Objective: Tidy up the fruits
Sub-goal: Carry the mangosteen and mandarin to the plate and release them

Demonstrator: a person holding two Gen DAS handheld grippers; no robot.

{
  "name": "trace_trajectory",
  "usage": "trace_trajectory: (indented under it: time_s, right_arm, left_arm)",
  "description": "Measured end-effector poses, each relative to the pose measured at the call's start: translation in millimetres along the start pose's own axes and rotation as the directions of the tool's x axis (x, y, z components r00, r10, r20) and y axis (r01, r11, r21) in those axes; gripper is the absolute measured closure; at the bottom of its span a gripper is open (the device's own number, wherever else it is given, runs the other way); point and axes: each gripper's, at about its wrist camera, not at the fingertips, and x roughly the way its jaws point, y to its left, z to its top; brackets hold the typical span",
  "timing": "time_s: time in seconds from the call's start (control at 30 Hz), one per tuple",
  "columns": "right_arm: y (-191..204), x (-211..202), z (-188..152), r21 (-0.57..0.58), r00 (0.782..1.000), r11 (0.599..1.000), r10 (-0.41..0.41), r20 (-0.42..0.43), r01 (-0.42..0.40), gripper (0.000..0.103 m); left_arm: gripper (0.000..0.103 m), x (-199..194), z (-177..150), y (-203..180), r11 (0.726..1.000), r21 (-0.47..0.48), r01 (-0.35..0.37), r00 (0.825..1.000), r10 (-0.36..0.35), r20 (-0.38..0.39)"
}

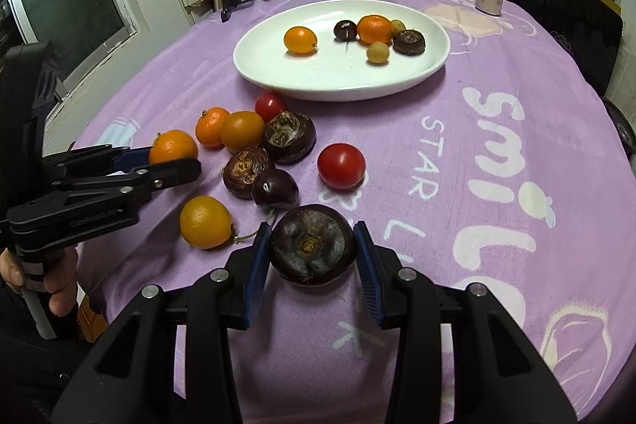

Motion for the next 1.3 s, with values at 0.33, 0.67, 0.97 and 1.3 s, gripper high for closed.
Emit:
trace_trajectory:
  time_s: [0.33, 0.67, 0.97, 1.3]
  right_arm:
    - [-3, -7, 18, -0.003, 1.000, 1.000, 0.000, 0.027, 0.001, 0.061]
    - [-16, 10, 138, -0.030, 0.993, 0.999, -0.026, 0.113, 0.030, 0.061]
    - [-38, 96, 183, -0.005, 0.998, 0.998, -0.057, 0.041, 0.057, 0.061]
    - [-40, 97, 187, -0.024, 0.986, 0.991, -0.127, 0.107, 0.130, 0.048]
  left_arm:
    - [0.063, -15, 22, -2, 1.000, 0.030, 0.009, 0.999, -0.011, 0.046]
    - [0.063, 21, 153, 13, 0.997, -0.019, -0.080, 0.992, 0.081, 0.096]
    - [0.063, 84, 206, 36, 0.991, -0.106, -0.076, 0.995, 0.082, 0.057]
    - [0.046, 90, 204, 40, 0.990, -0.106, -0.097, 0.993, 0.103, 0.052]
